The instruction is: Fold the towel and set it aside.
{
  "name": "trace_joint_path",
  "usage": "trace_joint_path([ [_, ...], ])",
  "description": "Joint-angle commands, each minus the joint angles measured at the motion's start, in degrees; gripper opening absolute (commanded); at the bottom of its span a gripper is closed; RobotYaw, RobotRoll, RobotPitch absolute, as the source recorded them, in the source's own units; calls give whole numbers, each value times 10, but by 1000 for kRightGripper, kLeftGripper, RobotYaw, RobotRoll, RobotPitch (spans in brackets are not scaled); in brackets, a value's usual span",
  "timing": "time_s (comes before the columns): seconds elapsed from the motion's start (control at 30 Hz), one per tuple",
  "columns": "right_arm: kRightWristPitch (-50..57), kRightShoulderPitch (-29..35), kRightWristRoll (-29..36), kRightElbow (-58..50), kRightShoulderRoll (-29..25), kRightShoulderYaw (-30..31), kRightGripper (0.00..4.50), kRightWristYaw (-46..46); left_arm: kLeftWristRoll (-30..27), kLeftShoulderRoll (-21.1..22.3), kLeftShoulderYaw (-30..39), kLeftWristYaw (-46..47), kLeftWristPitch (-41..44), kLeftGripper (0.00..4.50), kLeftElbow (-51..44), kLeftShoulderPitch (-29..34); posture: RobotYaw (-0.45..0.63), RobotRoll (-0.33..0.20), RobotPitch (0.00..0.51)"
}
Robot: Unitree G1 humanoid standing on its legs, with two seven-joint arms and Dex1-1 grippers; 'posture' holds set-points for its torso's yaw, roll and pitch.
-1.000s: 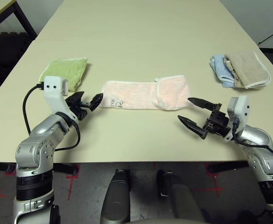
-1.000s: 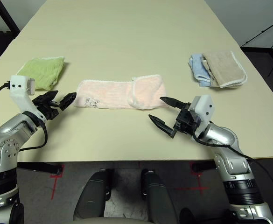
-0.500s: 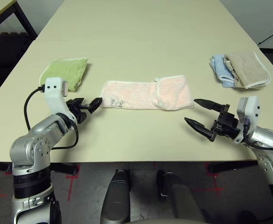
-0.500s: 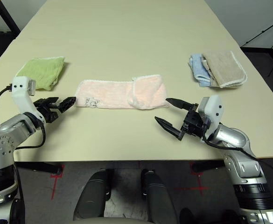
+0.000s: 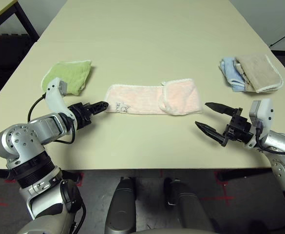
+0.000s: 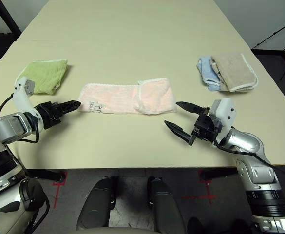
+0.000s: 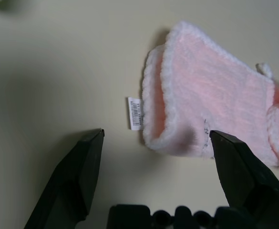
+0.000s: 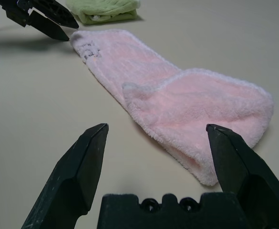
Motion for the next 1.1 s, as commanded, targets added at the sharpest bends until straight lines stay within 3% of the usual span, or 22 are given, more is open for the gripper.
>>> trace_joint_path([
  [0.03, -2, 4, -4, 0, -8, -12, 4472, 0, -30, -24, 0, 33, 10, 4500, 7, -5, 233, 0, 173],
  [0.33, -1, 4, -10, -3, -9, -10, 4472, -8, -107, -48, -10, 105, 10, 4500, 8, -4, 222, 0, 180],
  [0.77, 5, 18, -9, -23, -11, -14, 4472, -25, 3, -66, -3, 126, 0, 4500, 35, -37, 196, 0, 183],
  [0.9, 6, 18, -9, -23, -11, -14, 4500, -28, 40, -61, -18, 126, -27, 3533, 35, -34, 194, 0, 183],
  [1.1, 4, 12, -9, -17, -8, -13, 4500, -30, 60, -61, -42, 94, -29, 1109, 20, -42, 196, 0, 181],
])
